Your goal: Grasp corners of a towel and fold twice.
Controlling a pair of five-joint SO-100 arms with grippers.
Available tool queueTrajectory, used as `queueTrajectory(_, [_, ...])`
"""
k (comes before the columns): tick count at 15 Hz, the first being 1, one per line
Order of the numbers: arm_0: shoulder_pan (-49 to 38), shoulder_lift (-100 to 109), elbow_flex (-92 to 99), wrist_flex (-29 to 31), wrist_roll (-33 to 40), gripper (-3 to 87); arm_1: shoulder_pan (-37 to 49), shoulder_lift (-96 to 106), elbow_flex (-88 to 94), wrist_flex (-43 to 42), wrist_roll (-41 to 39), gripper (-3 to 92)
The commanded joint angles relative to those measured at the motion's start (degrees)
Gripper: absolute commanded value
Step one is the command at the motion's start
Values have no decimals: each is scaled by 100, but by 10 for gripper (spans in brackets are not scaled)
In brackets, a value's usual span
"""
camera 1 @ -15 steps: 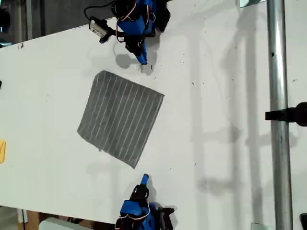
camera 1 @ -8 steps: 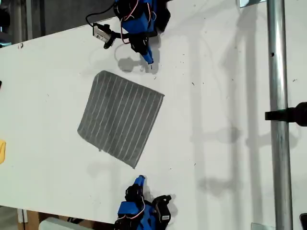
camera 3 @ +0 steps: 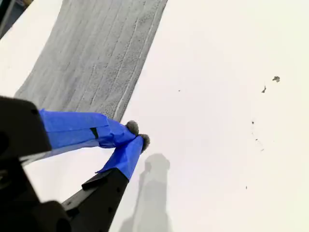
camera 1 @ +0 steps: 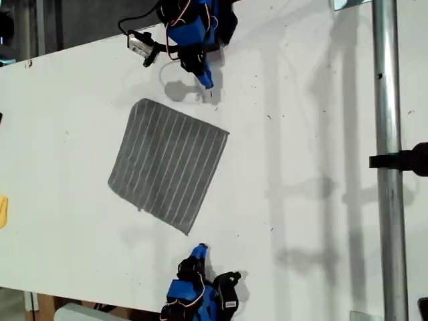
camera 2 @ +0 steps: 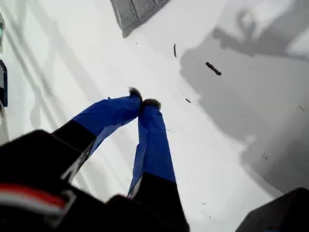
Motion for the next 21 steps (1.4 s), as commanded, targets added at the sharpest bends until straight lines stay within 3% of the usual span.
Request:
queueTrajectory(1, [132,-255,-932,246,-149,-29,0,-1055,-1116,-325,-88,-3])
queueTrajectory(5, [-79,-3621,-3911,343,571,-29,431,-4131,-3964,-290,-1107,-3])
queueTrajectory(11, [-659,-6653,-7963,1784,1881,-29,633,-7585,-8271,914,-2276,-3])
queueTrajectory(14, [-712,-7225,-8534,1942,2083,-29,642,-8271,-9123,1160,-2514,17])
queueTrajectory(15, [-773,-7233,-8499,1951,2101,-29,659,-8394,-9185,1266,-2566,120])
queueTrajectory(16, [-791,-7242,-8446,1951,2109,-29,686,-8490,-9281,1397,-2865,319])
queueTrajectory(17, [-817,-7251,-8385,1934,2127,-29,712,-8543,-9325,1468,-3103,381])
queueTrajectory(21, [-905,-7365,-8147,1898,2127,-29,932,-9149,-9053,1529,-3612,464])
